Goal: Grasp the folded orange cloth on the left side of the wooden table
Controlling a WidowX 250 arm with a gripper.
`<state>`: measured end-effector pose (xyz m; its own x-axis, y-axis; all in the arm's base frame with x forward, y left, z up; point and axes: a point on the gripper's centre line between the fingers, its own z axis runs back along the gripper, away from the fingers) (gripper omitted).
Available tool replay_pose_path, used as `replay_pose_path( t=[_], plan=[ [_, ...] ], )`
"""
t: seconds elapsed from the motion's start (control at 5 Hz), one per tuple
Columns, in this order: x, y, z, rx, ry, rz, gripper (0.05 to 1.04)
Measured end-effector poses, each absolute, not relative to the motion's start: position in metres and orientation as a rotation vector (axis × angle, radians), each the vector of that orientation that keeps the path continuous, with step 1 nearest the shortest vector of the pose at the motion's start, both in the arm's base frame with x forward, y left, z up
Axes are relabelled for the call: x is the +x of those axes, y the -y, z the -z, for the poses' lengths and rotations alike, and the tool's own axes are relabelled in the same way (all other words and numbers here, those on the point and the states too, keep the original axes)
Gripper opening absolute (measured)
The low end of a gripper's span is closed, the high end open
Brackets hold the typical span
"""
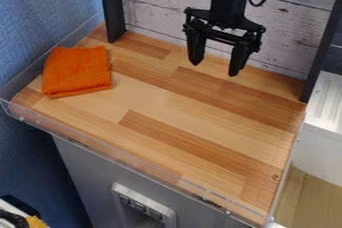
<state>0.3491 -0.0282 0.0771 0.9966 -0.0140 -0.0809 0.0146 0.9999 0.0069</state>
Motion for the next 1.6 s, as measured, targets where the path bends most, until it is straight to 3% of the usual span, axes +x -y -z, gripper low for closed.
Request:
replay_pose_path(
  t=[0.2, 1.0, 1.6],
  plan=[
    [0.344, 0.012, -0.068, -0.002, -0.092, 0.106, 0.999],
    [0.348, -0.113, -0.073, -0.021, 0.038, 0.658, 0.996],
    [0.351, -0.170, -0.068, -0.033, 0.031, 0.899, 0.999]
  ],
)
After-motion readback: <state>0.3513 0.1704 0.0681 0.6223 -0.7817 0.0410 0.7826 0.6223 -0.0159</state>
